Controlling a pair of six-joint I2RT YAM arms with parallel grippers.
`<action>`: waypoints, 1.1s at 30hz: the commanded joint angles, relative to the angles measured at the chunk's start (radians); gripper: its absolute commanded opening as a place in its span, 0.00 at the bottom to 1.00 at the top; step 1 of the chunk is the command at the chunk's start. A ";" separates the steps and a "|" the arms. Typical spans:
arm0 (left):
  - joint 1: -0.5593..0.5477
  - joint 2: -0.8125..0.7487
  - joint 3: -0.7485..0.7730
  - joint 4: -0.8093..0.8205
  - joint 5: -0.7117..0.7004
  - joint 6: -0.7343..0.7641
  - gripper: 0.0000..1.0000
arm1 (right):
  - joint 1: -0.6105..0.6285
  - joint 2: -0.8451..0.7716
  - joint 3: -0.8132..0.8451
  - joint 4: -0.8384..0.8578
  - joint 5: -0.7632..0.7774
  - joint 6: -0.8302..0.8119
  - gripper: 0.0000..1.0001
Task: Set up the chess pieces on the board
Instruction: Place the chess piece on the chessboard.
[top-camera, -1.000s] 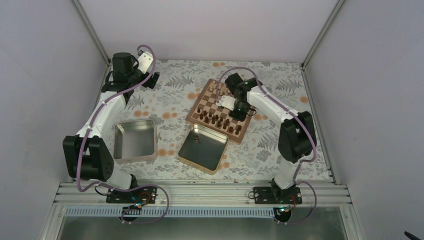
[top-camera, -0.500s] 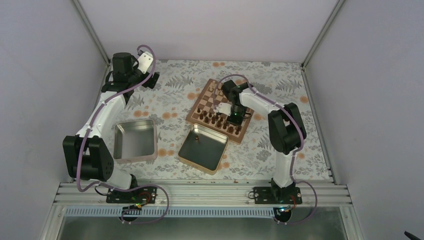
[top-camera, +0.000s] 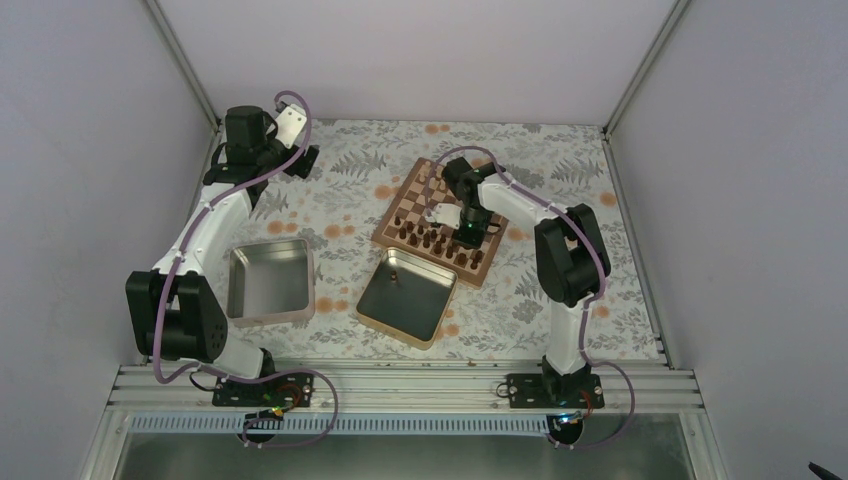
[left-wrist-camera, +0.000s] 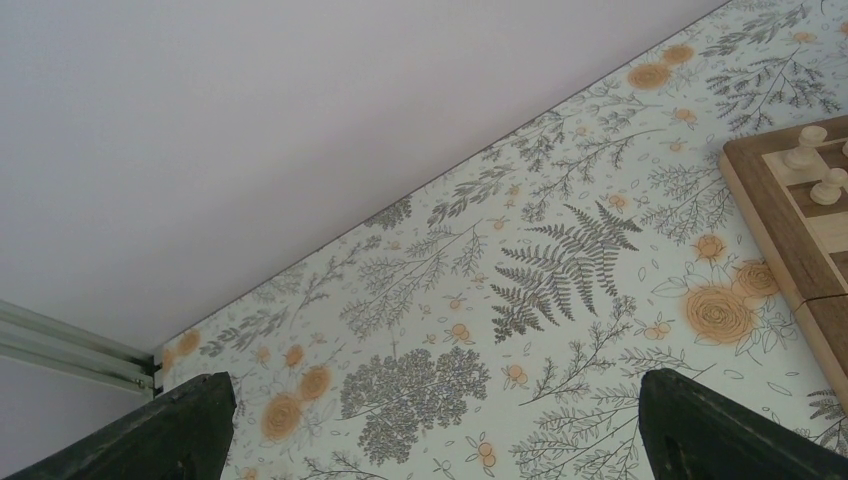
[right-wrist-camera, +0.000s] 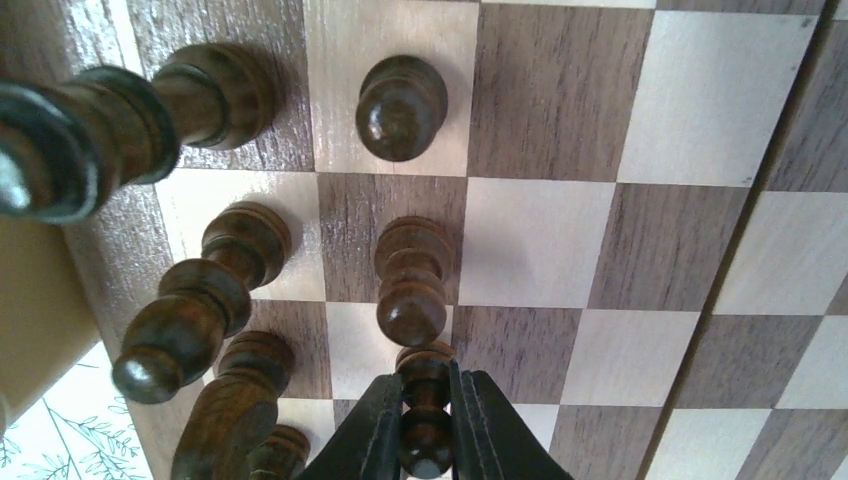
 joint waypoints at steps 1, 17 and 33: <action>0.000 0.005 -0.004 0.032 -0.012 0.013 1.00 | -0.008 0.010 0.023 -0.017 -0.030 -0.018 0.13; -0.001 0.002 0.003 0.024 -0.006 0.009 1.00 | -0.010 0.011 0.002 -0.014 -0.027 -0.014 0.15; 0.000 -0.005 0.001 0.027 -0.018 0.008 1.00 | -0.013 -0.065 0.050 -0.058 0.000 0.003 0.24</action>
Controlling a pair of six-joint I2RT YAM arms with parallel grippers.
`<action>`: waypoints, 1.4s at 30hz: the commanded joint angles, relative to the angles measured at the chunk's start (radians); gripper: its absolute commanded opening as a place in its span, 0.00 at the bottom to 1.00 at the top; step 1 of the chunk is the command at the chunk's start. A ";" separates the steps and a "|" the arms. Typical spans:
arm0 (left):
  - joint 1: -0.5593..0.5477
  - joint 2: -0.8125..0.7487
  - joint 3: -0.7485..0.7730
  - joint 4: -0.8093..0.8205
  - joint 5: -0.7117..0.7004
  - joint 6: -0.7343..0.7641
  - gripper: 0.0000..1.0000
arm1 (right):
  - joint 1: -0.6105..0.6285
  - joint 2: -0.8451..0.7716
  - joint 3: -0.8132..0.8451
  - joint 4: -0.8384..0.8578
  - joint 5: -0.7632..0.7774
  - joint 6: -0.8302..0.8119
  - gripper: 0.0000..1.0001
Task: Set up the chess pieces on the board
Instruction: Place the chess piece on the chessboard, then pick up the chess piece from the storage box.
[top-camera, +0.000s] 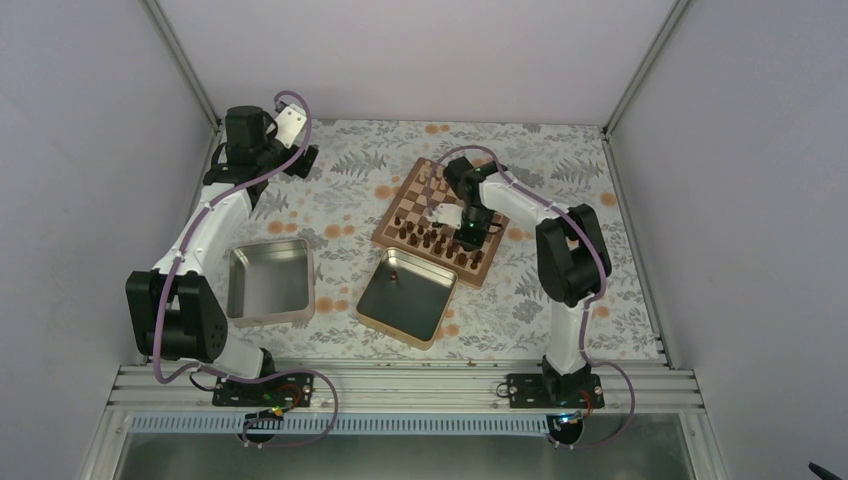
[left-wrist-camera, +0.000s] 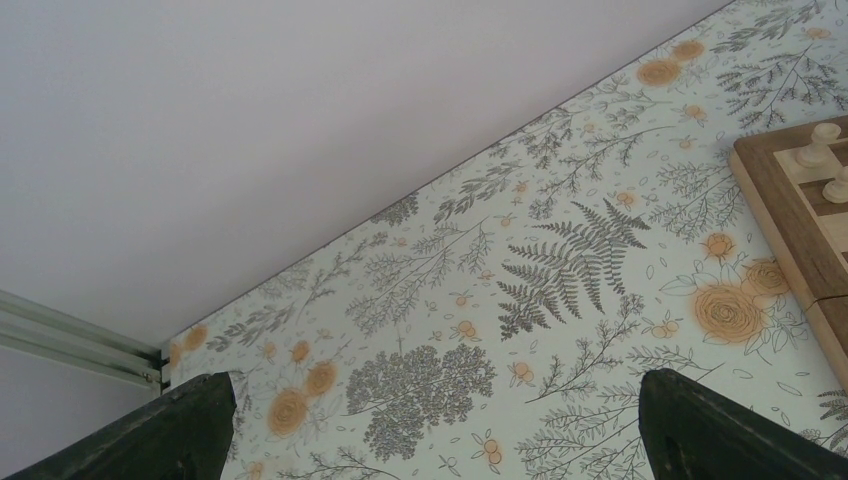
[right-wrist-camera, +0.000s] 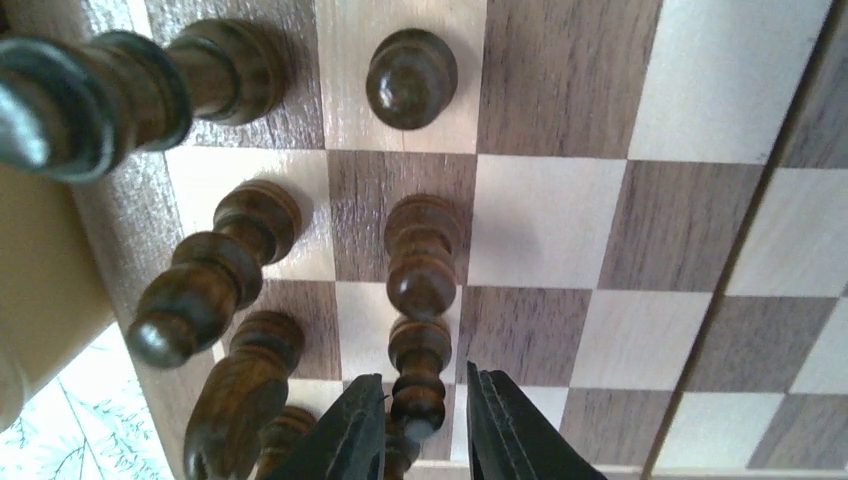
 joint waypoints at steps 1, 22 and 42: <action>0.001 -0.005 0.001 0.026 -0.003 0.007 1.00 | -0.008 -0.073 0.059 -0.050 0.013 0.005 0.24; 0.001 -0.016 -0.001 0.028 -0.006 0.007 1.00 | 0.318 -0.055 0.242 -0.063 0.006 0.044 0.37; -0.189 0.060 0.217 -0.478 0.161 0.296 1.00 | 0.121 -0.230 0.138 0.154 0.016 0.063 0.76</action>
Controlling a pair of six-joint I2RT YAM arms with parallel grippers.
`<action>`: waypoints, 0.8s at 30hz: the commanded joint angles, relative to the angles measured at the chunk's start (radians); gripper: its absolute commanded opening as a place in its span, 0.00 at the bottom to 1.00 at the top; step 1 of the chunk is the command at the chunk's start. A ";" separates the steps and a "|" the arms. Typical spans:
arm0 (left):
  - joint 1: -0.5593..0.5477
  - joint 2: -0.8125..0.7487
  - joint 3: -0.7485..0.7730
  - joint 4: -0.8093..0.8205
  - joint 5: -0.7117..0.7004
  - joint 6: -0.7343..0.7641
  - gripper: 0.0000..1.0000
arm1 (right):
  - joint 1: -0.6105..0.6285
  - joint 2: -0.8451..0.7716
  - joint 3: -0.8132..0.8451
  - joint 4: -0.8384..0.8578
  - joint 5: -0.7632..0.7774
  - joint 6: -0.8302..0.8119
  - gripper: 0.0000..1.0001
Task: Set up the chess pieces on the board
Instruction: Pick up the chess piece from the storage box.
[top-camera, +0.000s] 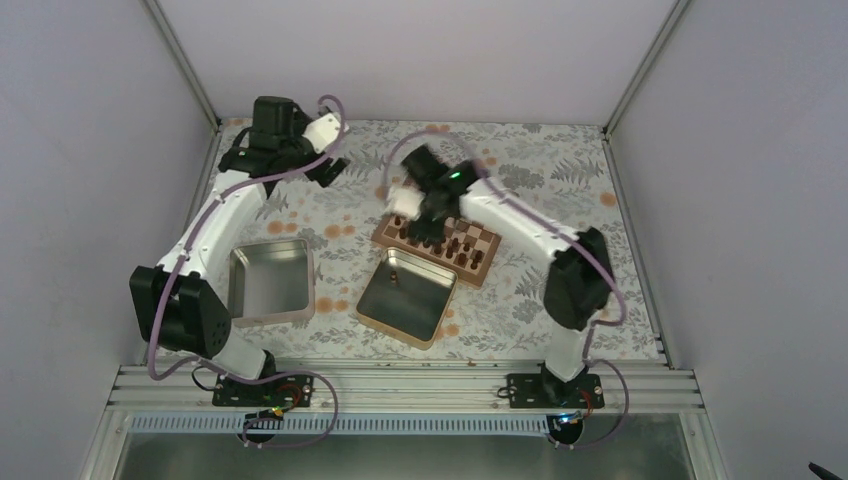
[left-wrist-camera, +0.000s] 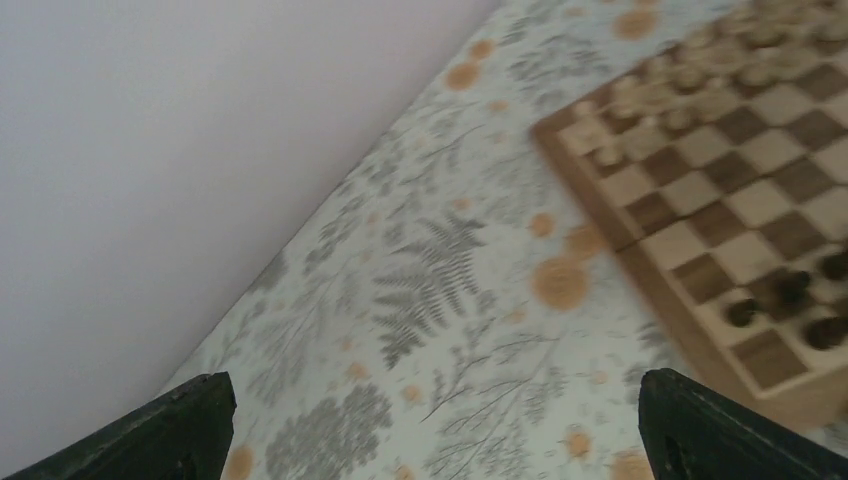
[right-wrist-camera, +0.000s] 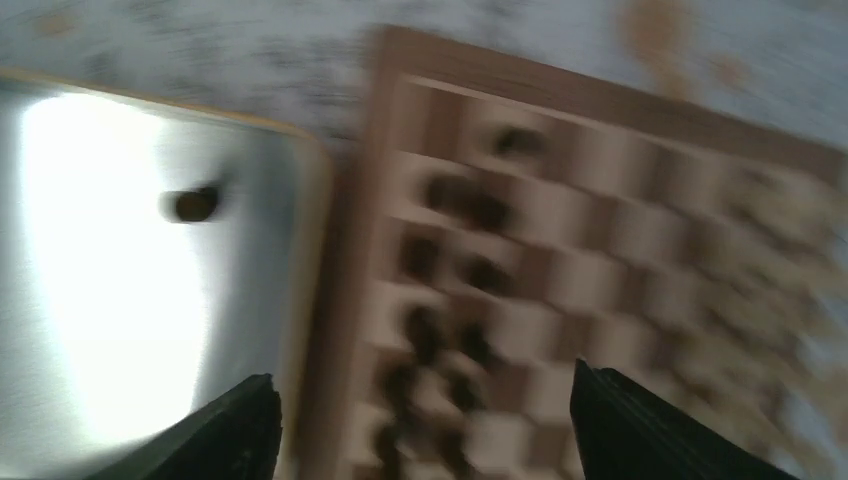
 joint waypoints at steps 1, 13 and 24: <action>-0.123 0.034 0.079 -0.272 0.032 0.156 1.00 | -0.253 -0.183 -0.015 0.099 0.039 0.014 0.83; -0.493 0.116 -0.065 -0.434 -0.174 0.203 0.97 | -0.644 -0.221 -0.172 0.452 0.018 0.120 1.00; -0.548 0.237 -0.022 -0.487 -0.130 0.222 0.85 | -0.668 -0.220 -0.205 0.502 0.028 0.132 1.00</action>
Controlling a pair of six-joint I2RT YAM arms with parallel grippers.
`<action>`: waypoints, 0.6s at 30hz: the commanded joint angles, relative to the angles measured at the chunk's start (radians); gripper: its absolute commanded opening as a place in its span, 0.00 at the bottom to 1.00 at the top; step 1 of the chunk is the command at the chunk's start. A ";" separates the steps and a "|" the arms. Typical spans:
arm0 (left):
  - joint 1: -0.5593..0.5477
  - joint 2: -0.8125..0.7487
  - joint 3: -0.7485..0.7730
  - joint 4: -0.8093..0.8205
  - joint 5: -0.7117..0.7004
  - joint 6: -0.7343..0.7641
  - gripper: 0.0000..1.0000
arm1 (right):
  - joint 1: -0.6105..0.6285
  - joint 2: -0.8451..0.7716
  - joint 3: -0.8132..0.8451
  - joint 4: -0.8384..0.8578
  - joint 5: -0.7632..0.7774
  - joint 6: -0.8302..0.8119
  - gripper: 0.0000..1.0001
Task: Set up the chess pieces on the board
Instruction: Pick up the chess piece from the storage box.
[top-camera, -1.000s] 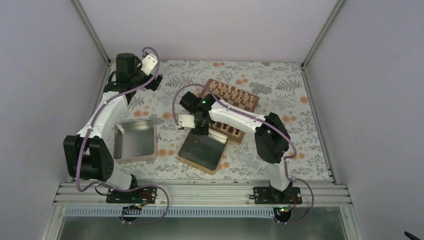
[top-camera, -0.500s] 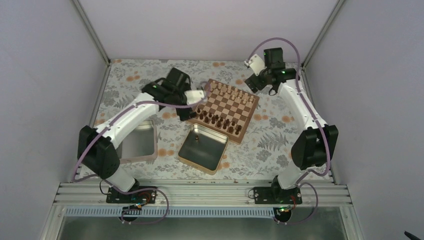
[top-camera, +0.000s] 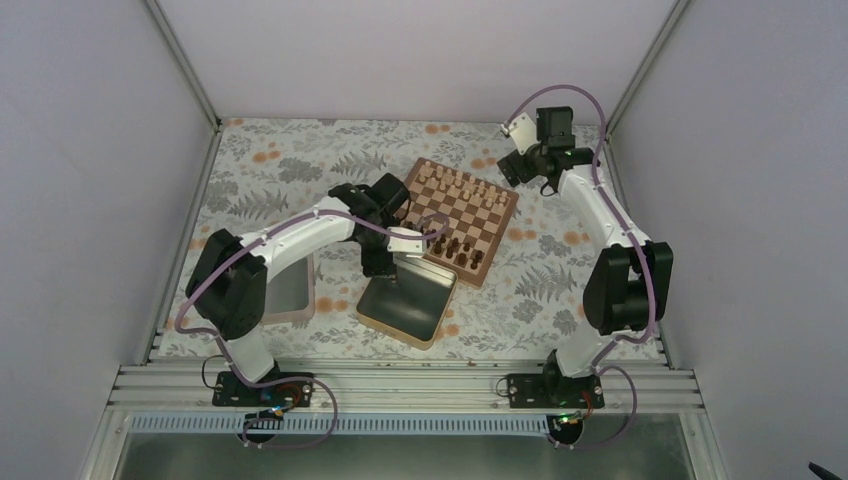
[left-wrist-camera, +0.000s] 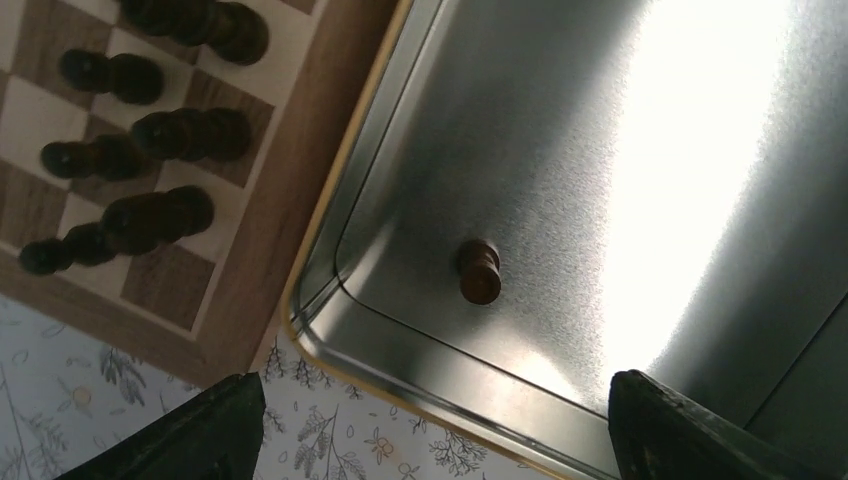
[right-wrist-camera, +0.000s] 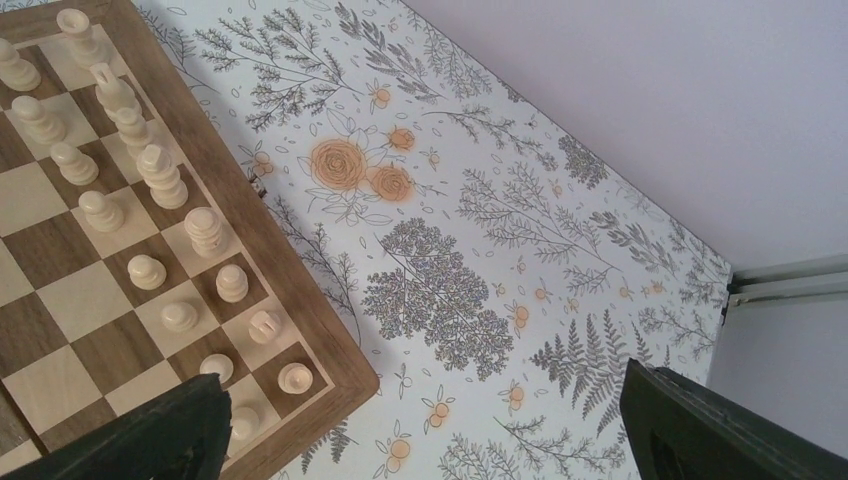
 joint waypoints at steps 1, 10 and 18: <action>-0.013 0.044 0.037 -0.025 0.015 0.017 0.83 | -0.006 -0.006 -0.019 0.044 -0.004 0.015 1.00; -0.032 0.106 0.069 -0.030 0.074 -0.004 0.66 | -0.004 -0.014 -0.033 0.055 0.001 0.002 1.00; -0.044 0.148 0.062 -0.022 0.064 -0.008 0.57 | 0.000 -0.014 -0.041 0.059 0.000 -0.002 1.00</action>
